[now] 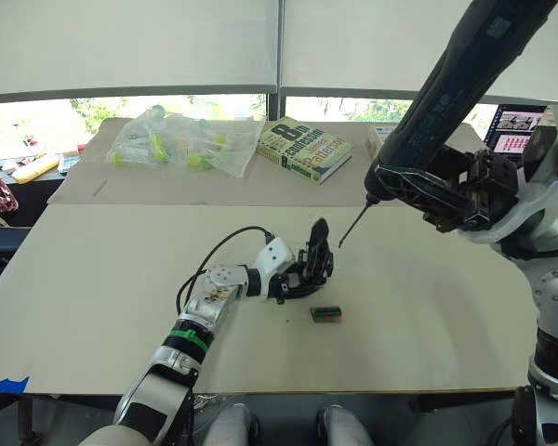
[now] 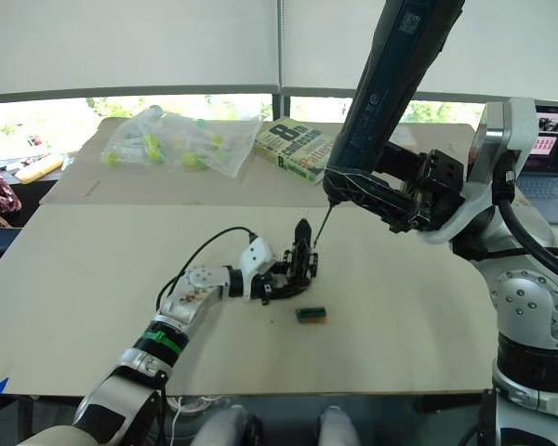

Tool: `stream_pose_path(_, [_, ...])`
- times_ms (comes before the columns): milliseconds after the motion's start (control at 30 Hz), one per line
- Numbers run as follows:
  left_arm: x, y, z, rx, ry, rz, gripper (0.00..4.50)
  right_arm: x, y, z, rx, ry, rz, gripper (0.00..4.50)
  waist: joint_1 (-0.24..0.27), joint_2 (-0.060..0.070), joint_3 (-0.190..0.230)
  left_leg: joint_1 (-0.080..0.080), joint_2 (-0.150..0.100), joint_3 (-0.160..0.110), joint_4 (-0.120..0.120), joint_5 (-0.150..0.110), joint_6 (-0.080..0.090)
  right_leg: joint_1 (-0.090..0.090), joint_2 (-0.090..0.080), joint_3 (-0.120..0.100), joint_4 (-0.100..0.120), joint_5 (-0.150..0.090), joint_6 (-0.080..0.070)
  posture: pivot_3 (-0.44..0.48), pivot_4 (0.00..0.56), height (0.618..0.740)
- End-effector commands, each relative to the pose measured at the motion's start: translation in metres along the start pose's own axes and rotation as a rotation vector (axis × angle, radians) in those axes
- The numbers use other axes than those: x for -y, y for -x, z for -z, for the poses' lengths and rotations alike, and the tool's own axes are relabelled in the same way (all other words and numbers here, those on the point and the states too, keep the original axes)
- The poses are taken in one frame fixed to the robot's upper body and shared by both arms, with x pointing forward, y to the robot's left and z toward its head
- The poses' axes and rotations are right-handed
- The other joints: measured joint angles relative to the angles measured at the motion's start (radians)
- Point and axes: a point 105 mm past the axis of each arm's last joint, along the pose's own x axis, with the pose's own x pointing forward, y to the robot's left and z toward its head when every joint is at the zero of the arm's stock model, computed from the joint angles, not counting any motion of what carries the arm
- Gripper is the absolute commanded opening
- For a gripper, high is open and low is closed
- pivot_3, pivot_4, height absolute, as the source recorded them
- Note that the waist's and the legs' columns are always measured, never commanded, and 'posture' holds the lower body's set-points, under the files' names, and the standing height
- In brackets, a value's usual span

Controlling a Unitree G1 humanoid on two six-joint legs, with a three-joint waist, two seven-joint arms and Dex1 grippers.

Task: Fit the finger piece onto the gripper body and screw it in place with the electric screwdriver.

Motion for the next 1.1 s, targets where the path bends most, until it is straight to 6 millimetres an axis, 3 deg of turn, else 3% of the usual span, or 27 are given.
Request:
stream_pose_path(33, [0.002, 0.003, -0.004, 0.017, -0.039, 0.066, 2.29, -0.005, 0.002, -0.02, 0.035, 0.084, -0.009, 1.95, -0.001, 0.0, 0.0, 0.0, 0.0, 0.0, 0.0, 0.0, 0.0, 0.0, 0.0, 0.0, 0.0, 0.0, 0.0, 0.0, 0.15, 0.74])
stream_pose_path(300, [-0.013, 0.019, -0.001, -0.027, -0.155, 0.171, 2.29, -0.005, 0.005, -0.018, 0.018, 0.076, -0.004, 1.95, -0.005, 0.0, 0.0, 0.0, 0.0, 0.0, 0.0, 0.0, 0.0, -0.001, 0.0, -0.001, 0.0, 0.0, 0.0, 0.0, 0.15, 0.74])
stream_pose_path(667, [-0.018, 0.008, 0.0, 0.015, -0.127, 0.121, 2.29, -0.007, 0.008, -0.017, 0.011, 0.075, 0.009, 1.95, 0.0, 0.0, 0.0, -0.001, 0.0, 0.0, 0.002, 0.0, 0.0, 0.0, 0.0, -0.001, 0.001, 0.0, 0.0, 0.0, 0.15, 0.74])
stream_pose_path(700, [-0.018, 0.008, -0.001, 0.026, -0.124, 0.116, 3.34, -0.007, 0.008, -0.017, 0.01, 0.075, 0.009, 1.95, 0.0, 0.0, 0.0, -0.001, 0.0, -0.001, 0.002, 0.0, 0.0, 0.0, 0.0, -0.001, 0.001, 0.0, 0.0, 0.0, 0.15, 0.74])
stream_pose_path(800, [-0.02, 0.01, -0.002, 0.054, -0.108, 0.079, 4.46, -0.006, 0.008, -0.017, 0.009, 0.073, 0.008, 1.95, 0.0, 0.0, 0.0, -0.001, 0.0, -0.001, 0.002, 0.0, 0.0, 0.0, 0.0, -0.001, 0.001, 0.0, 0.001, 0.0, 0.15, 0.74])
stream_pose_path(867, [-0.022, 0.012, -0.009, 0.09, -0.218, 0.026, 4.46, -0.006, 0.008, -0.017, 0.009, 0.071, 0.005, 1.95, -0.001, 0.0, 0.0, -0.001, 0.0, -0.001, 0.002, 0.0, 0.0, 0.0, 0.0, -0.001, 0.001, 0.0, 0.001, 0.0, 0.15, 0.74])
stream_pose_path(1100, [-0.003, 0.015, -0.005, 0.117, -0.075, 0.021, 4.46, -0.005, 0.007, -0.015, 0.01, 0.061, -0.006, 1.95, -0.002, 0.0, 0.0, -0.001, 0.0, -0.001, 0.002, 0.0, 0.0, 0.0, 0.0, -0.001, 0.001, 0.0, 0.001, 0.0, 0.15, 0.74])
